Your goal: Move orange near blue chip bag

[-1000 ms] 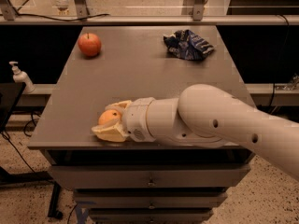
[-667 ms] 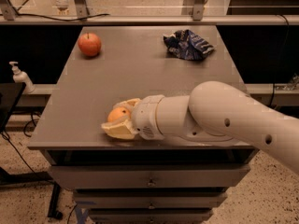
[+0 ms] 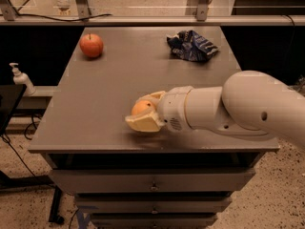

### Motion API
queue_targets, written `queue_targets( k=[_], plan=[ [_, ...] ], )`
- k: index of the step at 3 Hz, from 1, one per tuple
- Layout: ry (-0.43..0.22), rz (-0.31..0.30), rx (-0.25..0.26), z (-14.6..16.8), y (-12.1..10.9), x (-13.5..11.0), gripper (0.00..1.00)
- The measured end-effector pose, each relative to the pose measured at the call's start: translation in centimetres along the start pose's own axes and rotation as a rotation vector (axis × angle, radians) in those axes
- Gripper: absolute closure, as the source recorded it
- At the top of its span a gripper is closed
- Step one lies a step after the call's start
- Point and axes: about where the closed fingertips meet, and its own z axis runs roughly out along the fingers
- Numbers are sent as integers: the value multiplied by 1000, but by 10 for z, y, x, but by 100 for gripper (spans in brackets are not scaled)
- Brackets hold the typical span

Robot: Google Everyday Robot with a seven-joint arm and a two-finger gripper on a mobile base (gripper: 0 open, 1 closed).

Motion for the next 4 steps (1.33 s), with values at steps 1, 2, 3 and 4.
queue_targets(
  k=[1,2,3,4],
  plan=[
    [-25,2,-40,3,11,6,100],
    [-42,-60,-33,-4,-12,1,100],
    [-44,-153,37,-29,-62,-20,100],
    [-24,-222,131,-56,-120,-41,100]
  ],
)
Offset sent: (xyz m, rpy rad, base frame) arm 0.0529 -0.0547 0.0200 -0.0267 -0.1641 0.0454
